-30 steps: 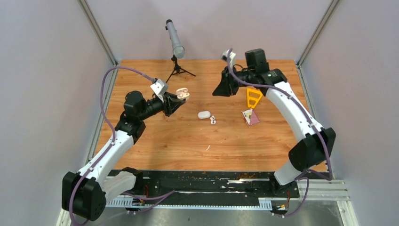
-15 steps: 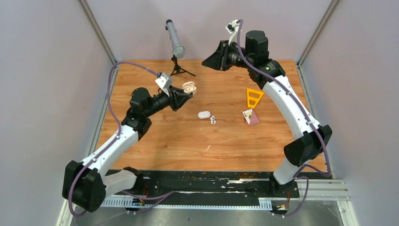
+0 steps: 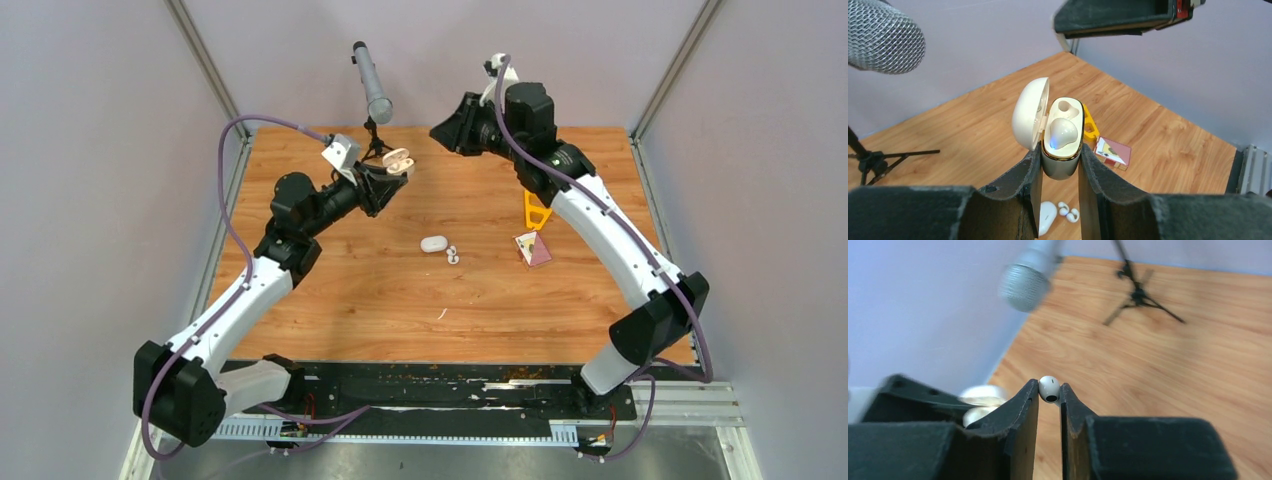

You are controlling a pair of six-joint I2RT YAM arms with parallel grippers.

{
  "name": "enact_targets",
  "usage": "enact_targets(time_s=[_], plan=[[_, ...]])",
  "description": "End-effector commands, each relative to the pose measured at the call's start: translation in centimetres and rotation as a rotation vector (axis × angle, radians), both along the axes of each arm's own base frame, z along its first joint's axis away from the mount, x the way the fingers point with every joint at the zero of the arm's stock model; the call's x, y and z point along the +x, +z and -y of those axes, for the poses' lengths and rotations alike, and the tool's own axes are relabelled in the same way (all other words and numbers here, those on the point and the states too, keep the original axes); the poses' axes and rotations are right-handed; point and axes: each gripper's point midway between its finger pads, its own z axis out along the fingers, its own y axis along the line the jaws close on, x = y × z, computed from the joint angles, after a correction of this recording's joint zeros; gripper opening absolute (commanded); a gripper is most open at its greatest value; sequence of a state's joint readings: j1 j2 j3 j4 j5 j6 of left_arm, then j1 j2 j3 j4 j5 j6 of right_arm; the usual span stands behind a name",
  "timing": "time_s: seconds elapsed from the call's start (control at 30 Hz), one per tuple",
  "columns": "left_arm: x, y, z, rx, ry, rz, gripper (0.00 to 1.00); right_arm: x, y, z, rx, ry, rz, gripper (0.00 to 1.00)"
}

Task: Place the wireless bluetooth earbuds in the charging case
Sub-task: Pick up the earbud from the center of the board, then place the earbud at the center of the board.

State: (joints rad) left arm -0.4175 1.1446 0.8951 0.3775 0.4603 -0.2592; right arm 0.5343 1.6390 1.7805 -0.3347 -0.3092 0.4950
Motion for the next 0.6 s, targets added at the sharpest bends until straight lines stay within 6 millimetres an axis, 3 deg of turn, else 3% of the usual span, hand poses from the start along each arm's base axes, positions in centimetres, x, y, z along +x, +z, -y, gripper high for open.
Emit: enact_targets(time_s=[0.0, 0.07, 0.13, 0.23, 0.37, 0.57], plan=[[-0.7, 0.9, -1.3, 0.043, 0.053, 0.062, 0.0, 0.2, -5.5, 8.5, -0.279, -0.361, -0.08, 0.0], [-1.1, 0.4, -1.8, 0.06, 0.066, 0.057, 0.0, -1.0, -11.1, 12.1, -0.436, -0.48, -0.197, 0.0], [-1.5, 0.1, -2.0, 0.073, 0.068, 0.059, 0.0, -2.4, -15.5, 15.2, -0.59, -0.558, -0.265, 0.0], [-1.8, -0.2, -2.4, 0.078, 0.077, 0.065, 0.0, -4.6, -21.8, 16.9, -0.755, -0.526, -0.376, 0.0], [-2.1, -0.3, -2.7, 0.08, 0.091, 0.069, 0.0, -6.2, -26.9, 17.9, -0.864, -0.506, -0.477, 0.0], [-3.0, -0.2, -3.4, 0.073, 0.108, 0.087, 0.0, -5.3, -32.3, 19.3, -1.009, -0.571, -0.534, 0.0]])
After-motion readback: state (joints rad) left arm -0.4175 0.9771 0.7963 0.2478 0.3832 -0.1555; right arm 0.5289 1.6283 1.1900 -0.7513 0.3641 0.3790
